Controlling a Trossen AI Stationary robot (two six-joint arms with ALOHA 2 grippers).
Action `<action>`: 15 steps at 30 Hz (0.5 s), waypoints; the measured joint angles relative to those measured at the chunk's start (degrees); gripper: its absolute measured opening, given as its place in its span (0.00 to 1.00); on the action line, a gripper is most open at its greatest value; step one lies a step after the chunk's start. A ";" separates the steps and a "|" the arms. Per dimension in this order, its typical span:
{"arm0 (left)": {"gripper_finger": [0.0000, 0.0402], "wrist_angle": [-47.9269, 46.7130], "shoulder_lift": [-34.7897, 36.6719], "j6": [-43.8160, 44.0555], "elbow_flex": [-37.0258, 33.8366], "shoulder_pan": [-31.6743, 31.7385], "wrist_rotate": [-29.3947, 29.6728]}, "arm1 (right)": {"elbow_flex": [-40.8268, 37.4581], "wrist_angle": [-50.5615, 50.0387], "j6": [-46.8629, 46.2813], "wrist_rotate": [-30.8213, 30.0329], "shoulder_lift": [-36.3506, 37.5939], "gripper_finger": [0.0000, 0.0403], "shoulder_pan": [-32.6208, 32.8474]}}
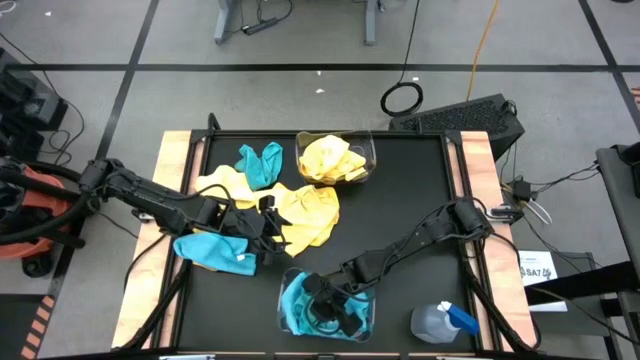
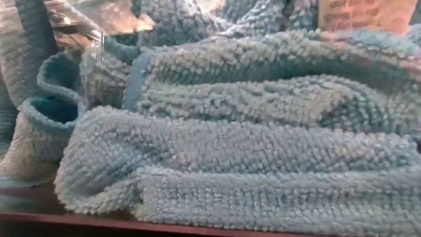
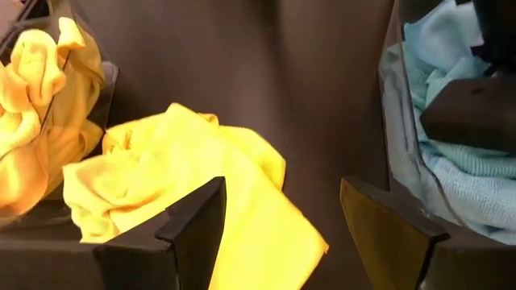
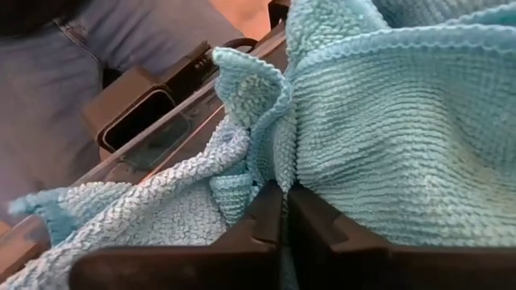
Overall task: Sort microfiber towel by color & place in baskets
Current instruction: Put the blue towel into the bottom transparent bin
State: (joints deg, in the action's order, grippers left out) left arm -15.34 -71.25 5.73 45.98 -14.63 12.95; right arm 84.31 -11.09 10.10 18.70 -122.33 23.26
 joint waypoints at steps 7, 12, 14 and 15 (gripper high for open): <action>0.63 -1.95 0.00 1.39 0.00 0.00 -0.02 | -0.29 -2.12 -0.62 -0.48 3.23 0.07 0.28; 0.63 -1.99 0.01 1.39 0.00 0.00 -0.02 | -0.37 -2.71 -0.28 -0.96 8.62 0.10 0.77; 0.63 -2.09 0.01 1.39 0.00 0.00 -0.02 | -0.37 -3.39 -0.14 -0.91 10.87 0.12 0.96; 0.63 -2.09 -0.01 1.39 0.00 0.00 -0.02 | -0.37 -3.57 -0.07 -0.92 11.77 0.13 1.05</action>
State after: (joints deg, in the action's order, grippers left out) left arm -17.44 -71.26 7.11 45.98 -14.63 12.93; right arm 83.94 -14.66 10.03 17.78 -110.56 24.31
